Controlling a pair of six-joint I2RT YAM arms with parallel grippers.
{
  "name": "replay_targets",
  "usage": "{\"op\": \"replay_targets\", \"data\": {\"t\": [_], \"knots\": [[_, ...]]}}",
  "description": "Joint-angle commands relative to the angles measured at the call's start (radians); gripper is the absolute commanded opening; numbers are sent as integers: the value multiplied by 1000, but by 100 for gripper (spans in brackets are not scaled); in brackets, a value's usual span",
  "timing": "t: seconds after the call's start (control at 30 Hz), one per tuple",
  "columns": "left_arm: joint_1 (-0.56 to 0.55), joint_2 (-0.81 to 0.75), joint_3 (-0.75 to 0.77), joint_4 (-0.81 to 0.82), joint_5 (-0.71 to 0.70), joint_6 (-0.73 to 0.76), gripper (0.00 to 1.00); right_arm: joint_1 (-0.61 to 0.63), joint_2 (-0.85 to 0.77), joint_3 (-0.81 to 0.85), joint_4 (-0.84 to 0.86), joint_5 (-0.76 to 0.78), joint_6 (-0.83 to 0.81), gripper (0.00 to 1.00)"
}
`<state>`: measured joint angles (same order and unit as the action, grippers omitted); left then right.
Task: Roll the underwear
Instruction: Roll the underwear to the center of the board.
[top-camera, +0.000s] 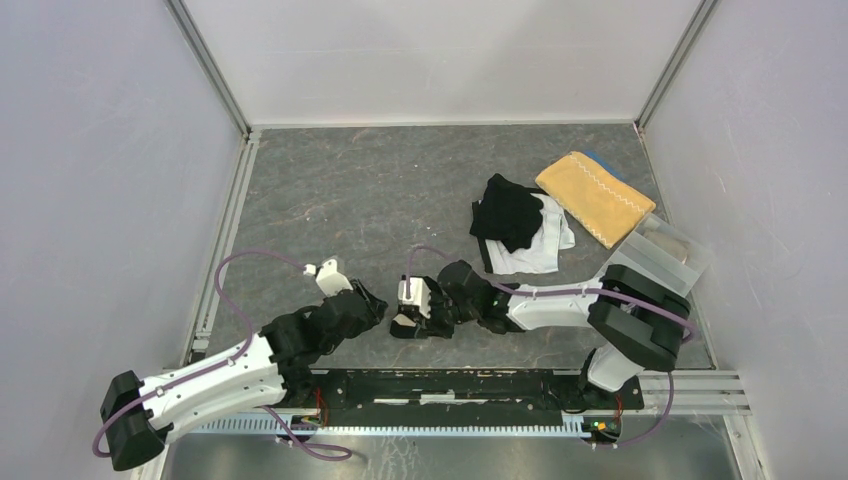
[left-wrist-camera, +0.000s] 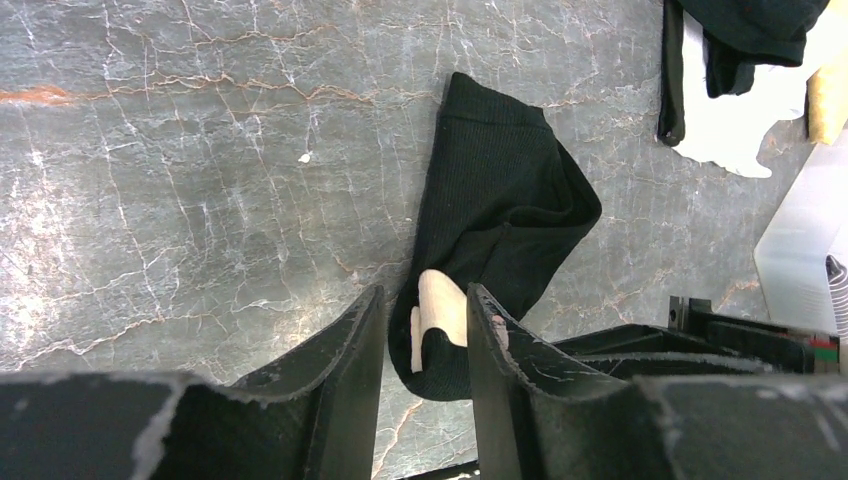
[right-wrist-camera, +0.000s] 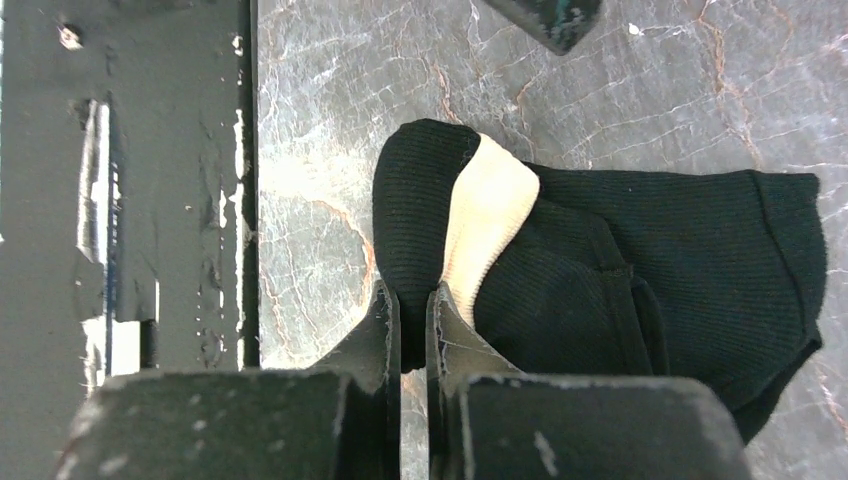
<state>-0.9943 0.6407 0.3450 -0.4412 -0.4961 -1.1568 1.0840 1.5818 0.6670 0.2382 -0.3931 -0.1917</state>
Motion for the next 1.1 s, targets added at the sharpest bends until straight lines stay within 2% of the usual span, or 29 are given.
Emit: {"op": "replay_targets", "data": {"t": [0.0,0.17,0.73,1.07], "knots": [[5,-7,-1,-6,-41,-26,41,-52,62,22,-40,-146,119,0],[6,-2,-1,10,-33,-12,41,-111,73,11,-6,-199,190,0],[5,57,-3,153,37,83,42,-284,132,-22,56,-239,443,0],[5,143,26,220,56,132,45,-361,141,-91,183,-296,598,0]]}}
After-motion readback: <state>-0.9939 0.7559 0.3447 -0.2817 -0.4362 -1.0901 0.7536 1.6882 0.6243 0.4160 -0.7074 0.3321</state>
